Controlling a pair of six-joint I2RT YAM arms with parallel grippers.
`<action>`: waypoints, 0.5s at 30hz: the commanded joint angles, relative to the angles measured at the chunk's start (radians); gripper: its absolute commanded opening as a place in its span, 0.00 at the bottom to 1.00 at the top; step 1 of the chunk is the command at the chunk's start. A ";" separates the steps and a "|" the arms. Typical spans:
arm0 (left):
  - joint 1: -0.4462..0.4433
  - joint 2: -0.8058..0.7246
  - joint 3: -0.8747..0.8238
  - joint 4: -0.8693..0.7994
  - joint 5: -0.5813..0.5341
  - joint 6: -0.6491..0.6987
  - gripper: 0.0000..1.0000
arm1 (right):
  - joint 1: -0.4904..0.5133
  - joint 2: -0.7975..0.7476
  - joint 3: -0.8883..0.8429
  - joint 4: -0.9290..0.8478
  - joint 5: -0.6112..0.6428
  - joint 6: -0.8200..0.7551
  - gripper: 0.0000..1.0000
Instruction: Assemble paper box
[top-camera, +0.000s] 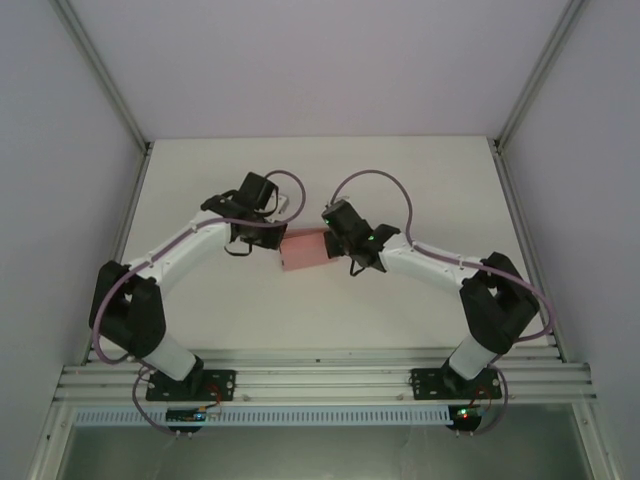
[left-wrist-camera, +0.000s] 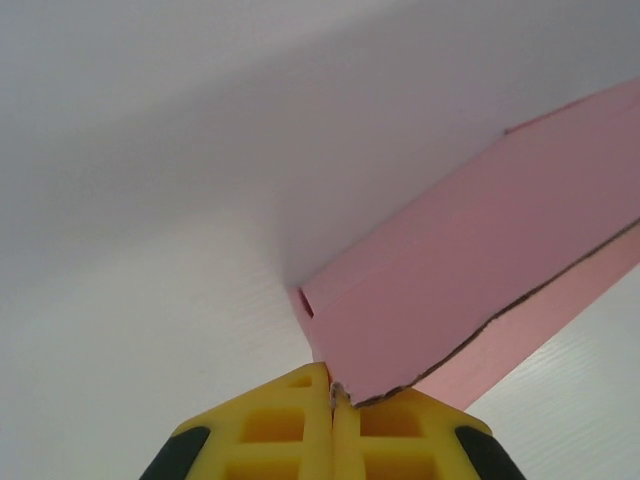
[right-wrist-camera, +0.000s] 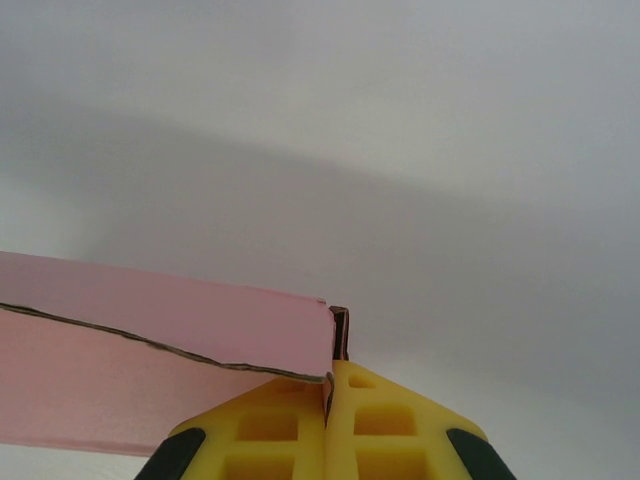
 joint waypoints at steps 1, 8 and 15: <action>0.000 0.013 0.072 -0.058 0.142 -0.200 0.00 | 0.057 0.075 -0.035 -0.243 0.027 0.078 0.00; 0.041 0.051 0.133 -0.173 0.174 -0.383 0.00 | 0.110 0.093 0.005 -0.355 0.122 0.148 0.00; 0.054 0.112 0.167 -0.152 0.287 -0.456 0.00 | 0.150 0.082 0.006 -0.354 0.145 0.173 0.00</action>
